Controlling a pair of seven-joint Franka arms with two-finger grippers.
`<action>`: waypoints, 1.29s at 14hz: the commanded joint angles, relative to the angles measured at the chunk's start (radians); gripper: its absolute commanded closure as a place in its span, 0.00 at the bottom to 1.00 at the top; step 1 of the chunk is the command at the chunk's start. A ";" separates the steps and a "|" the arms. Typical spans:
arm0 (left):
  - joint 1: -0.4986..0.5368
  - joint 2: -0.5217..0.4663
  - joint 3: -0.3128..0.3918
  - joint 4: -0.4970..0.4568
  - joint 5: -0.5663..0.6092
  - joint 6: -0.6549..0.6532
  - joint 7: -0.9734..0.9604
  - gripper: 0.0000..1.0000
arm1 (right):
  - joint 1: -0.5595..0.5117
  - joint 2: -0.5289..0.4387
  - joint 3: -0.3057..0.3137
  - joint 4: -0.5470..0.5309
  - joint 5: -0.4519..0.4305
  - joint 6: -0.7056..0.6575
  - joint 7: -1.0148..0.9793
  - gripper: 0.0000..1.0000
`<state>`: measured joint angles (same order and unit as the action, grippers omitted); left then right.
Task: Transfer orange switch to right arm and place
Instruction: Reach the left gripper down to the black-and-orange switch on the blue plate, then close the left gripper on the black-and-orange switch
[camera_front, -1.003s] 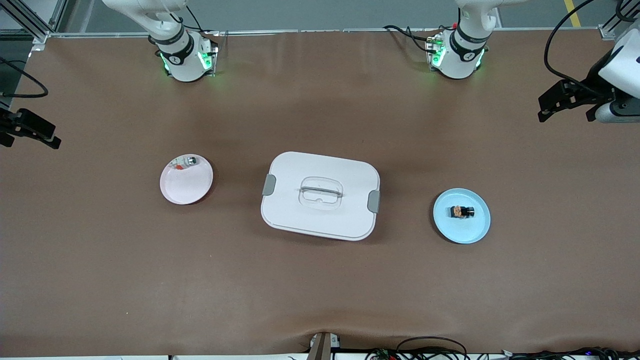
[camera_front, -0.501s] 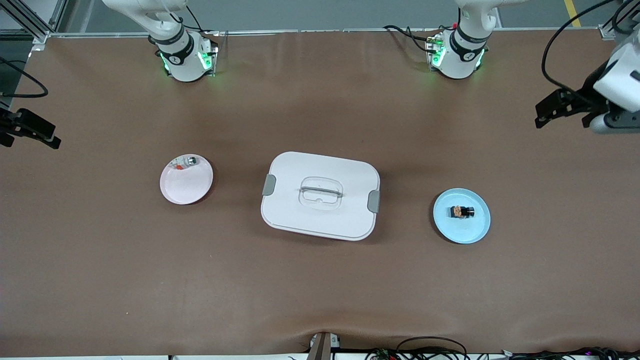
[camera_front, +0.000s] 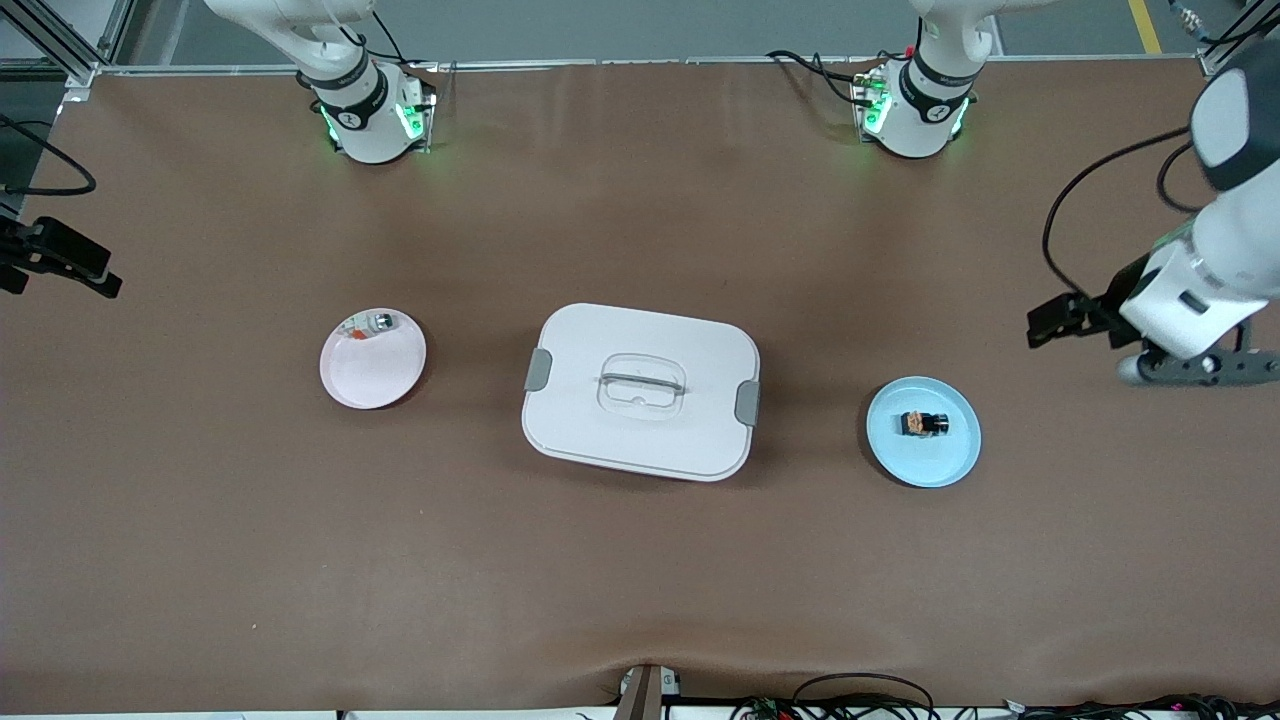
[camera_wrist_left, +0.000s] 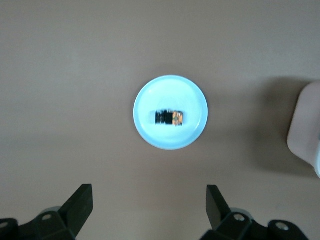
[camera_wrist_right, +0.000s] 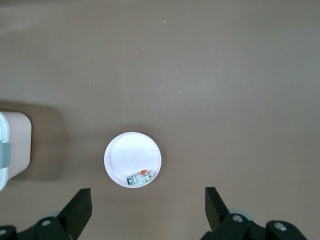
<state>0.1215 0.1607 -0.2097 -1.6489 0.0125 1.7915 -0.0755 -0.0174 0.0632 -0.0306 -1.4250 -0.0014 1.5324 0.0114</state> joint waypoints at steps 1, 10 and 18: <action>-0.005 0.014 -0.005 -0.109 0.004 0.154 -0.007 0.00 | -0.006 0.003 0.003 0.012 -0.006 -0.006 0.006 0.00; -0.036 0.141 -0.005 -0.308 0.055 0.517 -0.024 0.00 | 0.004 0.003 0.005 0.012 0.001 -0.009 -0.005 0.00; -0.042 0.249 -0.004 -0.379 0.124 0.706 -0.108 0.00 | 0.025 -0.005 0.015 0.012 -0.009 -0.017 -0.007 0.00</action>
<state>0.0840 0.3959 -0.2124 -2.0196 0.0814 2.4662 -0.1420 -0.0071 0.0629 -0.0198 -1.4244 -0.0014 1.5311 0.0097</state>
